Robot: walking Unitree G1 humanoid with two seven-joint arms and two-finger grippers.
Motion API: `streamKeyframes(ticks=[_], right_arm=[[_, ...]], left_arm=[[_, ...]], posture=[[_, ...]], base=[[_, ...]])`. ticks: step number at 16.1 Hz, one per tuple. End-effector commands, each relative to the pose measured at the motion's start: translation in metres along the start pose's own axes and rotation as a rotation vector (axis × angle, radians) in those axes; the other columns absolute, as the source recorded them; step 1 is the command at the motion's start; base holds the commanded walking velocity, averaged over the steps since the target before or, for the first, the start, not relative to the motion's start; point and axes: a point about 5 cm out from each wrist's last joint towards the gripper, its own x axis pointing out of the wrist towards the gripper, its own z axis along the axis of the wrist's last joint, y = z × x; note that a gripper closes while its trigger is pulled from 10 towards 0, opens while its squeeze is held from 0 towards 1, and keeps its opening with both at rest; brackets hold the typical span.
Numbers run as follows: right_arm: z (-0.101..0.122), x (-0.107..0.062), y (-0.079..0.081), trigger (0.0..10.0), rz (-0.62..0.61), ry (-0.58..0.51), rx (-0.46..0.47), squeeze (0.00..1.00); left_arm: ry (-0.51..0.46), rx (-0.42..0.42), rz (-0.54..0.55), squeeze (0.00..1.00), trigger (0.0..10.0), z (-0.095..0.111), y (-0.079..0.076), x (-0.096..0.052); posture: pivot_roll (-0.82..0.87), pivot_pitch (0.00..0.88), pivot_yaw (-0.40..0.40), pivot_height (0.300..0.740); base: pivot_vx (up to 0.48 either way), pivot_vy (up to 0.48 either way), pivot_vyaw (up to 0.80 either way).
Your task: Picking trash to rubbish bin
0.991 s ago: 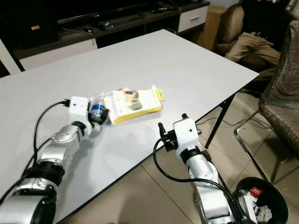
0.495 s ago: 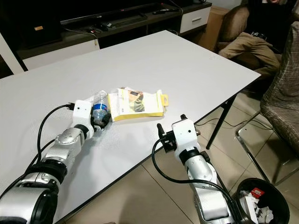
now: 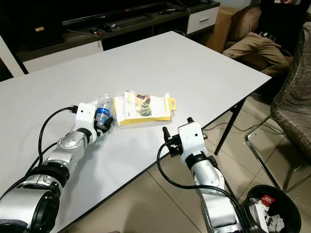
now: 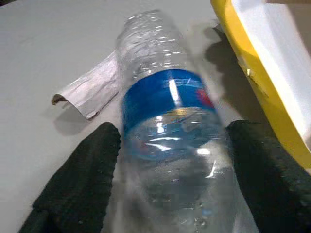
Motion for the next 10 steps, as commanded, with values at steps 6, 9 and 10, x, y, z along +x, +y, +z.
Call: streamKeyframes(ticks=[6, 9, 10], right_arm=[[-0.0007, 0.0011, 0.0026, 10.0, -0.001, 0.005, 0.006, 0.00], [-0.0028, 0.0034, 0.0020, 10.0, 0.003, 0.021, 0.004, 0.00], [-0.0026, 0.0045, 0.0015, 10.0, 0.001, 0.022, 0.004, 0.00]], left_arm=[[-0.018, 0.004, 0.004, 0.00, 0.0, 0.0049, 0.0033, 0.0011], [-0.025, 0.001, -0.011, 0.00, 0.0, 0.0051, 0.0017, 0.0011], [-0.027, 0.000, -0.012, 0.00, 0.0, 0.0051, 0.0017, 0.0010]], posture=[[-0.05, 0.000, 0.032, 0.740], [-0.05, 0.000, 0.029, 0.740], [-0.05, 0.000, 0.028, 0.740]], base=[[0.000, 0.000, 0.00], [0.000, 0.000, 0.00], [0.000, 0.000, 0.00]])
